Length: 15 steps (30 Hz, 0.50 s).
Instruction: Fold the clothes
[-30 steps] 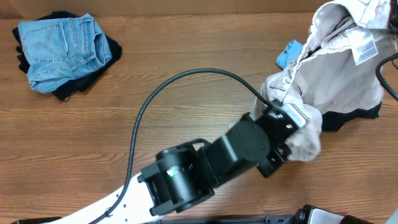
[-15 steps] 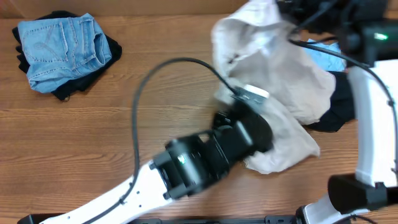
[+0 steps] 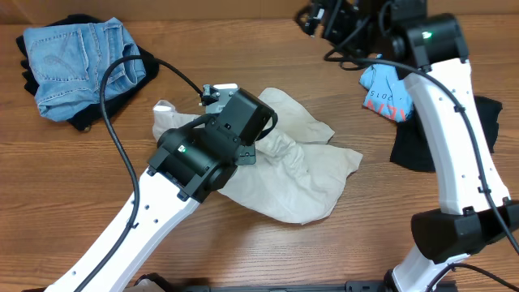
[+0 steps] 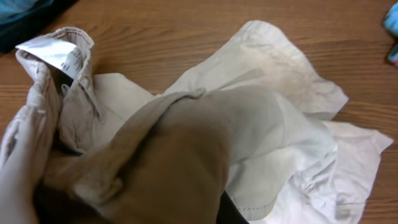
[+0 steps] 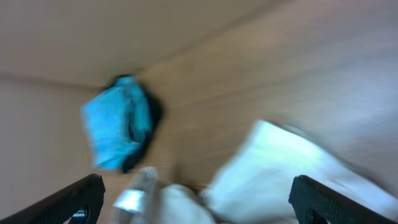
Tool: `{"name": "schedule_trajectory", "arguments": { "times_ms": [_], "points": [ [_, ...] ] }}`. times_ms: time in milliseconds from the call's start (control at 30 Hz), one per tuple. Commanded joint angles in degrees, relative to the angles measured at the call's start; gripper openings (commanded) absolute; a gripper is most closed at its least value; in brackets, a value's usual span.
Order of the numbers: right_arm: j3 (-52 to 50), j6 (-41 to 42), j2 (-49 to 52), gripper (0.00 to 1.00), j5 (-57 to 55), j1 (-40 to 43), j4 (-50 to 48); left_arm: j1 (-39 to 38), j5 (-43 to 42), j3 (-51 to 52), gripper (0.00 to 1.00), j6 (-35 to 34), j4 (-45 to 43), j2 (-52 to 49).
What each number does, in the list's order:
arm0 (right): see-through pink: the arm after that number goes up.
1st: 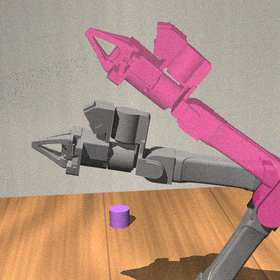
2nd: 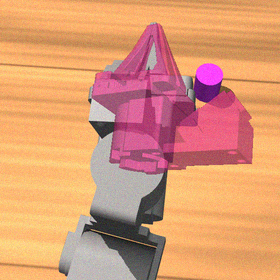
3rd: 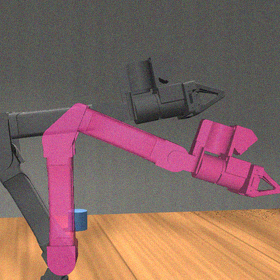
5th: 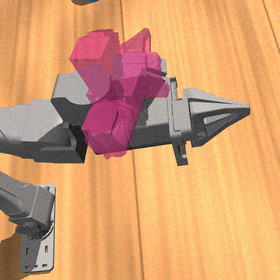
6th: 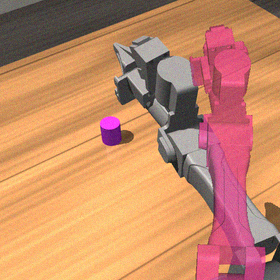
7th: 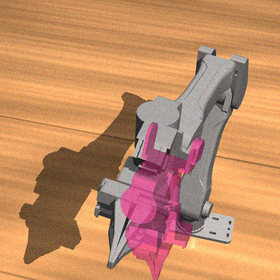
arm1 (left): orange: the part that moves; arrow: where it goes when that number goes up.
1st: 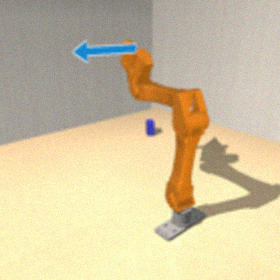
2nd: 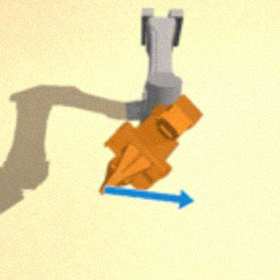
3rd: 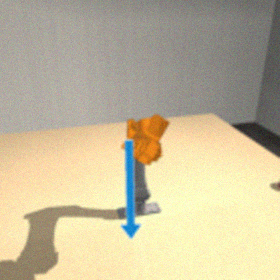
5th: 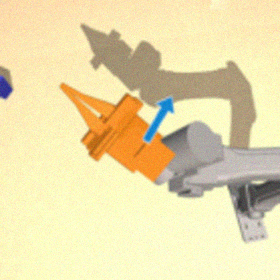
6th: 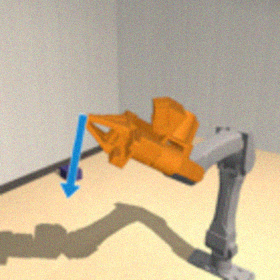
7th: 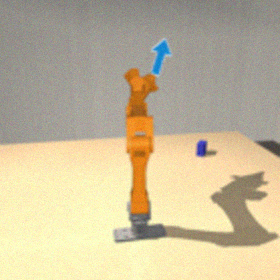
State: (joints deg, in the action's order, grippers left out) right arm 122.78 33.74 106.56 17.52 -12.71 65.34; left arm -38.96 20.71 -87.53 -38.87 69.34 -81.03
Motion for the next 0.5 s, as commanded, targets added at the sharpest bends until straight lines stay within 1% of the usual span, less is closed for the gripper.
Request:
{"name": "schedule_trajectory", "arguments": {
  "times_ms": [0,67,167,233,267,333,400,467],
  "points": [
    [1.11,-0.92,-5.79,1.00,-11.91,4.00,6.67,0.37,0.02,-1.46,0.16,0.13,0.28,0.63],
    [1.11,-0.50,-10.16,1.00,-17.09,6.12,13.29,0.42,0.26,-1.46,0.19,0.11,0.24,0.55],
    [1.09,-0.09,-15.74,1.00,-17.94,8.04,22.69,0.52,0.24,-1.44,0.21,0.11,0.33,-0.02],
    [1.09,0.90,-17.27,1.00,-17.90,9.33,29.77,1.44,0.11,-1.44,0.20,0.09,0.37,-0.26],
    [0.70,0.81,-17.44,1.00,-17.16,9.70,31.74,2.01,-0.09,-1.44,0.18,0.11,0.55,-0.26],
    [-2.99,0.33,-18.08,1.00,-11.76,9.62,31.71,3.61,-0.72,-1.44,0.17,0.13,1.07,-0.28],
    [-7.39,0.87,-17.92,1.00,-10.99,9.46,30.99,5.86,-1.11,-1.44,0.16,0.13,2.34,-0.26],
    [-11.26,3.63,-17.92,1.00,-10.78,9.46,30.03,7.61,-1.31,-1.44,0.15,0.13,3.13,-0.26]
  ]
}}
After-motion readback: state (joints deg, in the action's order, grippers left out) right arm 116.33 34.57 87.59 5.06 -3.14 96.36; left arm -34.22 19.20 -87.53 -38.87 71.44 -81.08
